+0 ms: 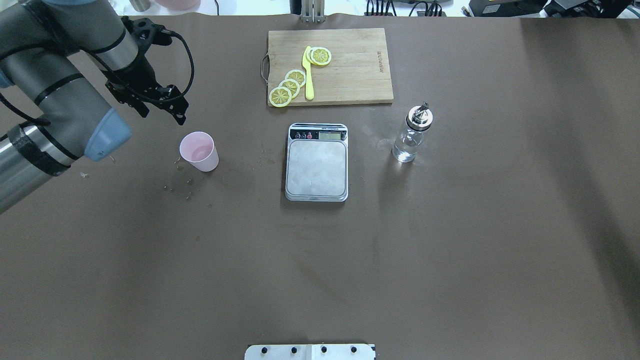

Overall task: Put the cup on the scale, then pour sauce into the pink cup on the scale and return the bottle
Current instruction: 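Reach the left gripper down to the pink cup and grasp it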

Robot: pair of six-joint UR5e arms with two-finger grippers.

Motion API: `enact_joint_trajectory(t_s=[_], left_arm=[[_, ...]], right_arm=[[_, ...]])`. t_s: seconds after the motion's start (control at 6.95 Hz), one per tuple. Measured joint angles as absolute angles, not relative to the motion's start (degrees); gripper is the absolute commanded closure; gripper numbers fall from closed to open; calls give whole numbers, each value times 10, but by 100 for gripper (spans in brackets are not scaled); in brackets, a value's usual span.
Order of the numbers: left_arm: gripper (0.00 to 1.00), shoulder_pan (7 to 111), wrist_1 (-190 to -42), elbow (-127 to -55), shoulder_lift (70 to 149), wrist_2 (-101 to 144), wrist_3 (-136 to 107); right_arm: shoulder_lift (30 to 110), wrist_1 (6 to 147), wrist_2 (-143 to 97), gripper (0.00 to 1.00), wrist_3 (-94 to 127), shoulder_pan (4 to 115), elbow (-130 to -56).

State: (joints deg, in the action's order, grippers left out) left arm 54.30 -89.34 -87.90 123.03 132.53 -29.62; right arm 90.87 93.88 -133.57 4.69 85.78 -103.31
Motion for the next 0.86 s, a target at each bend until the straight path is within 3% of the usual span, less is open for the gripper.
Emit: enact_joint_trajectory(t_s=[0.29, 0.72, 0.86], left_arm=[[8, 519, -925, -864, 1229, 1318, -311], [30, 506, -952, -845, 1228, 1302, -315], [32, 506, -954, -843, 1229, 1301, -315]], right_arm=[[909, 939, -1336, 0, 46, 858, -1033], [907, 939, -1337, 0, 45, 858, -1038], [906, 940, -1338, 1, 44, 852, -1051]])
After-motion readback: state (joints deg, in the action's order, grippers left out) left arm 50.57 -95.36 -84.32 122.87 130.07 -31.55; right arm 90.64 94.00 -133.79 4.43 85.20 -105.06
